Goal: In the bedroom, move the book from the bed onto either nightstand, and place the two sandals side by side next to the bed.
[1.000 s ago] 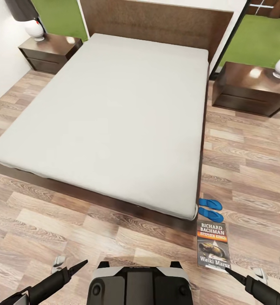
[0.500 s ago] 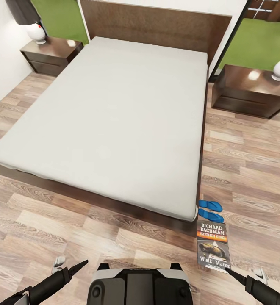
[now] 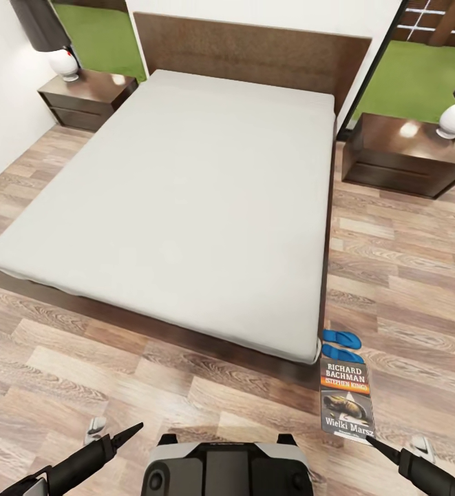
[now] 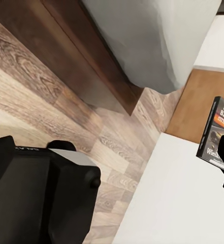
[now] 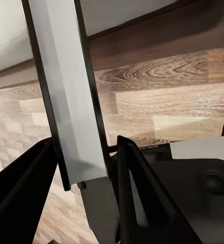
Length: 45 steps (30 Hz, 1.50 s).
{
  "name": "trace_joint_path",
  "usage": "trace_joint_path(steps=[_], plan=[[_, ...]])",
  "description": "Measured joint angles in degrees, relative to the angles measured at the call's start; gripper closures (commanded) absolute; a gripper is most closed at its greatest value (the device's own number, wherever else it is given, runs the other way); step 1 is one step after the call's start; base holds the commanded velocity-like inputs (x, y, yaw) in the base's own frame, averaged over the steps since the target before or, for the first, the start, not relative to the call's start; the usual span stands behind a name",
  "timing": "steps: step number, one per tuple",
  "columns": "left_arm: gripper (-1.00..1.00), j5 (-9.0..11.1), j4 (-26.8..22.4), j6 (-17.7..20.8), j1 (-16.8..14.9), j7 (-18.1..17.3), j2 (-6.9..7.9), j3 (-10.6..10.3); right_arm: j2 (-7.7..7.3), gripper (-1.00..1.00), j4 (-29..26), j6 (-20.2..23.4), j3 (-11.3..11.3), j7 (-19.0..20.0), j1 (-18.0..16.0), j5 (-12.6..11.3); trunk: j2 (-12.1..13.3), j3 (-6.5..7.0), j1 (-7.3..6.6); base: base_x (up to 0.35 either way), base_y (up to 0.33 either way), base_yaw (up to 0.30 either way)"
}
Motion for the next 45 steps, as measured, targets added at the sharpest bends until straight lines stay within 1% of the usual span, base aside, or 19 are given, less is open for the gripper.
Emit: trace_joint_path(steps=[11,17,28,31,35,45], plan=[[-1.0,0.0,0.0,0.0,0.0,0.0,-0.02,0.0,0.0,1.0,0.0,0.0,0.0,0.0,0.0,0.0,0.0,1.03,0.0,0.0,0.0,0.0],[-1.0,0.0,0.0,-0.1,0.0,0.1,-0.41,0.0,0.0,1.0,0.0,0.0,0.0,0.0,0.0,0.0,0.0,1.59,0.0,0.0,0.0,0.0],[-1.0,0.0,0.0,-0.1,0.0,0.1,-0.52,0.0,0.0,1.0,0.0,0.0,0.0,0.0,0.0,0.0,0.0,2.63,0.0,0.0,0.0,0.0],[-1.0,0.0,0.0,-0.1,0.0,0.8,-0.53,0.0,0.0,1.0,0.0,-0.1,0.0,0.0,0.0,0.0,0.0,2.91,0.0,0.0,0.0,0.0],[-1.0,0.0,0.0,-0.1,0.0,3.0,-0.84,0.0,0.0,1.0,0.0,-0.6,0.0,-0.1,0.0,0.0,0.0,3.28,0.0,0.0,0.0,0.0],[-1.0,0.0,0.0,-0.1,0.0,3.5,-1.06,0.0,0.0,1.0,0.0,-0.7,0.0,-0.1,0.0,0.0,0.0,4.22,0.0,0.0,0.0,0.0]])
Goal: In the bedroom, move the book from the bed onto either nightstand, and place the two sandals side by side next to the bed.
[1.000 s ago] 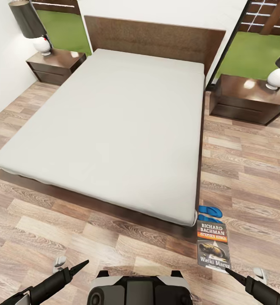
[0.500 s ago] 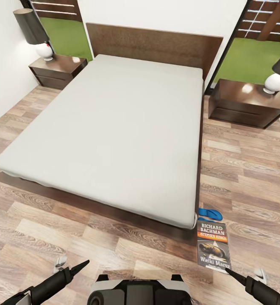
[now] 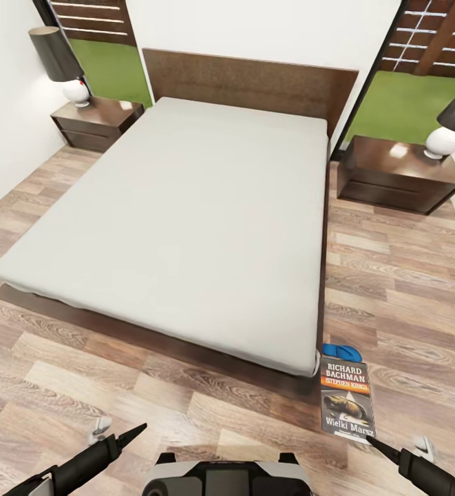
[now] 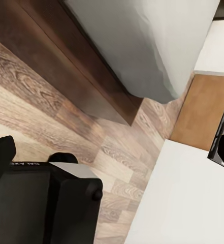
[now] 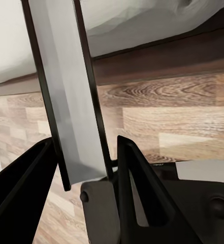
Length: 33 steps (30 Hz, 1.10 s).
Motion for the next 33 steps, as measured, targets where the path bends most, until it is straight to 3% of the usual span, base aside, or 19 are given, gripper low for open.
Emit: trace_joint_path(steps=[4,7,10,13,14,17,20,24,33], plan=[[-1.0,0.0,0.0,0.0,0.0,2.0,-0.47,0.0,0.0,1.0,0.0,0.0,0.0,-0.1,0.0,0.0,0.0,0.38,0.0,0.0,0.0,0.0],[-1.0,-0.2,0.0,-0.5,0.0,6.2,-1.54,0.0,0.0,1.0,0.0,0.0,0.0,-0.2,0.0,0.0,0.0,0.66,0.0,0.0,0.0,0.0],[-1.0,-0.3,0.0,-3.1,0.0,14.4,-3.88,0.0,0.0,1.0,0.0,0.0,0.0,-0.2,0.0,0.0,0.0,0.94,0.0,0.0,0.0,0.0],[-1.0,-1.3,-0.1,-7.0,0.0,26.9,-7.65,0.1,0.0,1.0,0.0,0.0,0.0,-0.3,0.0,0.0,0.0,1.22,0.0,0.0,0.0,0.0],[-1.0,-1.7,-0.1,-7.5,0.0,29.1,-8.26,0.2,0.0,1.0,0.0,0.0,0.0,-0.3,0.0,0.0,0.0,1.31,0.0,0.0,0.0,0.0],[-1.0,-6.3,-0.1,-9.1,0.0,39.9,-10.89,0.3,0.0,1.0,0.0,0.0,0.0,-0.3,0.0,0.0,0.0,1.59,0.0,0.0,0.0,0.0],[-1.0,-10.1,-0.1,-9.8,0.0,45.3,-12.24,0.3,0.0,1.0,0.0,0.0,0.0,-0.3,0.0,0.0,0.0,1.88,0.0,0.0,0.0,0.0],[-1.0,-12.3,-0.1,-10.4,0.0,48.7,-12.89,0.2,0.0,1.0,0.0,0.0,0.0,-0.3,0.0,0.0,0.0,2.25,0.0,0.0,0.0,0.0],[-1.0,-12.6,0.0,-10.6,0.0,49.5,-13.0,0.4,0.0,1.0,0.0,0.0,0.0,-0.3,0.0,0.0,0.0,3.1,0.0,0.0,0.0,0.0]])
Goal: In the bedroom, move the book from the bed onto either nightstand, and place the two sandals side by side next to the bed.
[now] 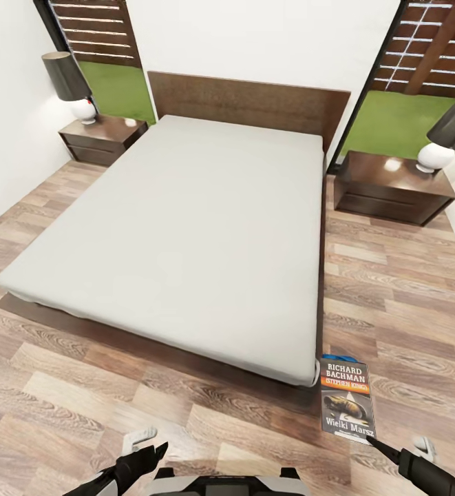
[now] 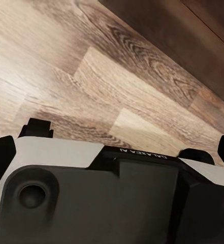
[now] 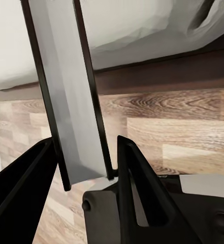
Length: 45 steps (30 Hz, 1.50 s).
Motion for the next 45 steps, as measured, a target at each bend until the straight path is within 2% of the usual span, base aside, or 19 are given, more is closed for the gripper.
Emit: trace_joint_path(steps=[45], plan=[[-1.0,0.0,0.1,0.1,0.0,0.0,-0.01,-0.1,0.0,1.0,0.1,0.0,0.0,-0.1,0.0,0.0,0.0,4.22,0.0,0.0,0.0,0.0]])
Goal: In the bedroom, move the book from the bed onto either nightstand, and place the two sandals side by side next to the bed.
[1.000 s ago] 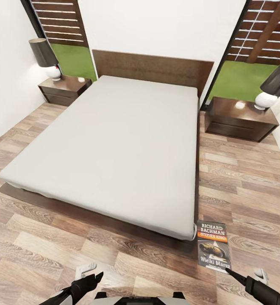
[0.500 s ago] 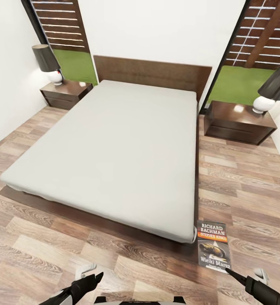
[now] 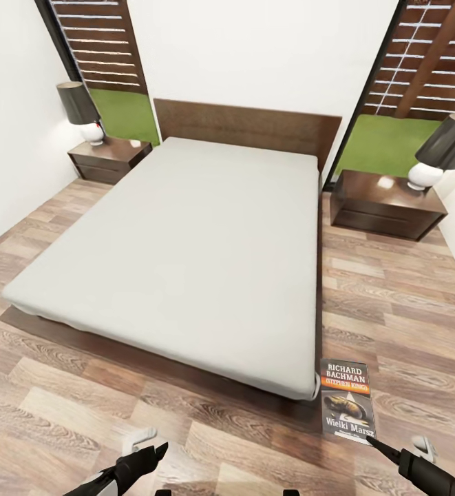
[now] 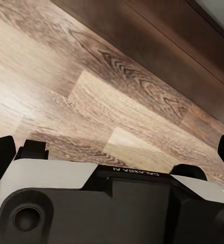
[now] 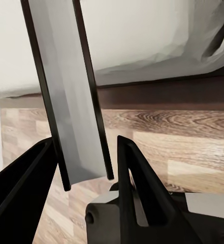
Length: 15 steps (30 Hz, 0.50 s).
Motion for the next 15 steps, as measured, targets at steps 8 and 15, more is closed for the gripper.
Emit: trace_joint_path(steps=[8,15], plan=[[-1.0,0.0,0.0,0.0,0.0,0.0,0.0,0.0,0.0,1.0,0.0,0.1,0.0,0.0,0.0,0.0,0.0,0.48,0.0,0.0,0.0,0.002],[-1.0,0.0,0.0,0.0,0.0,0.0,0.0,0.0,0.0,1.0,0.0,0.1,0.0,0.1,0.0,0.0,0.0,0.51,0.0,0.0,0.0,0.12]])
